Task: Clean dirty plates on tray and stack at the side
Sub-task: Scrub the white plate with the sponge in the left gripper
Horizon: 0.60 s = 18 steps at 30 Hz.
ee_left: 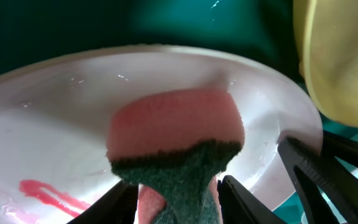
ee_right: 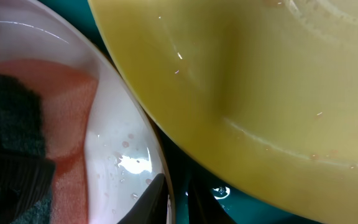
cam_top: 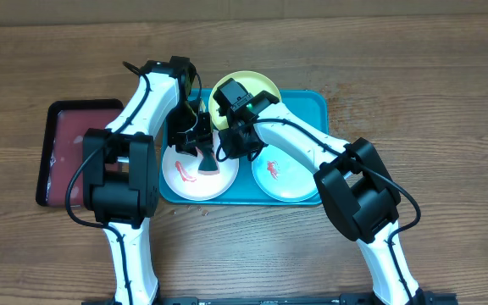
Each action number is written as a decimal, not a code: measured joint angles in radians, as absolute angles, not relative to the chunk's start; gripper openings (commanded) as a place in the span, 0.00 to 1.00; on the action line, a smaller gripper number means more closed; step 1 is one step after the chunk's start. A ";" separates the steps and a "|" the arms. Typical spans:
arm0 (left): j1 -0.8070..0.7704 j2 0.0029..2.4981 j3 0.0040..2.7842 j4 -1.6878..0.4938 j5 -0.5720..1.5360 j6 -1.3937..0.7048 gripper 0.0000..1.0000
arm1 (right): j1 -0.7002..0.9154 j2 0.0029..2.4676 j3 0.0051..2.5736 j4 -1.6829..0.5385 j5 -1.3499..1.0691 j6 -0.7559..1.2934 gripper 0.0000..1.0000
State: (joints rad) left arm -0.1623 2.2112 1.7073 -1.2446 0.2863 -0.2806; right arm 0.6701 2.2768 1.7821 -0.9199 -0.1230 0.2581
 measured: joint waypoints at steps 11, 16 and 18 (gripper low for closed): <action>-0.162 2.209 1.623 -1.185 0.307 -0.279 0.08 | 0.670 2.277 1.782 -0.920 -0.123 0.258 0.14; -0.162 2.209 1.623 -1.191 0.280 -0.290 0.04 | 0.670 2.277 1.782 -0.920 -0.123 0.258 0.14; -0.165 2.206 1.623 -1.207 0.240 -0.313 0.04 | 0.670 2.277 1.782 -0.920 -0.123 0.258 0.14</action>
